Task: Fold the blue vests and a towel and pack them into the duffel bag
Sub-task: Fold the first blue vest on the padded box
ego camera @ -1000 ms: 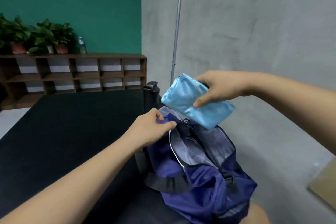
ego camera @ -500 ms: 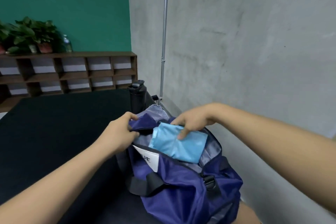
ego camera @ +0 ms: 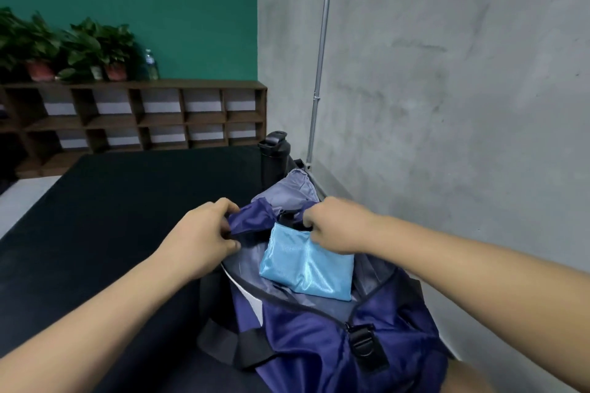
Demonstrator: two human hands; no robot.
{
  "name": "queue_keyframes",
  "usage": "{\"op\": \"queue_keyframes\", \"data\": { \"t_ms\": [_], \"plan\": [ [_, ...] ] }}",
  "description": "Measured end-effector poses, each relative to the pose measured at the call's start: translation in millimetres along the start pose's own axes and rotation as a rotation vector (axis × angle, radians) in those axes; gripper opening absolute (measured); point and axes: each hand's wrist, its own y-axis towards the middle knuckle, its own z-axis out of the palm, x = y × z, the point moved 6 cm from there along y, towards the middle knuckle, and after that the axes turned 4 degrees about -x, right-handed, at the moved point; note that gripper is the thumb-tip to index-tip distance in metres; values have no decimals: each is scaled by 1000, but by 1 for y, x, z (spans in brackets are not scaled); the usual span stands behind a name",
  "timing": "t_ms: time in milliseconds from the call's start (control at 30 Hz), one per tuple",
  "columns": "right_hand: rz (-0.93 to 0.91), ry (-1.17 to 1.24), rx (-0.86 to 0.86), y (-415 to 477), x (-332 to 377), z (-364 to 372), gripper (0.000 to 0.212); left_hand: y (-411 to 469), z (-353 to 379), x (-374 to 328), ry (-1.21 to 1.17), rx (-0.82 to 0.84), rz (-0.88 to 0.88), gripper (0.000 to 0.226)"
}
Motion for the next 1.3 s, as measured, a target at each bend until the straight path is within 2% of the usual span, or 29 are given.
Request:
{"op": "queue_keyframes", "data": {
  "t_ms": [33, 100, 200, 233, 300, 367, 433, 567, 700, 867, 1133, 1300],
  "plan": [
    [15, 34, -86, -5, -10, -10, 8, 0, 0, -6, 26, -18, 30, 56],
    [66, 61, -181, -16, -33, -21, 24, -2, 0, -24, 104, -69, 79, 58],
    [217, 123, -56, -28, -67, -7, 57, -9, -3, -71, 183, -178, 289, 48],
    [256, 161, 1, -30, -74, 2, 58, -14, -1, -90, 177, -171, 402, 43],
    [293, 178, 32, -31, -81, 16, 40, -22, 17, -119, 208, -32, 584, 37],
    [289, 143, -34, -29, -82, 20, 18, -28, 48, -131, 310, 181, 641, 44],
    [296, 135, -92, -27, -81, 14, 19, -29, 77, -131, 404, 309, 644, 56],
    [296, 219, -201, -22, -74, -10, 33, -20, 105, -121, 474, 394, 594, 77],
    [299, 337, -336, -21, -67, -40, 37, -13, 125, -113, 537, 500, 468, 78],
    [285, 393, -406, -18, -63, -67, 38, -6, 142, -106, 579, 621, 273, 99],
    [298, 409, -379, -24, -70, -63, 39, 22, 153, -111, 577, 532, 23, 105],
    [298, 426, -377, -28, -78, -61, 42, 17, 155, -123, 621, 354, 178, 97]
  ]
}}
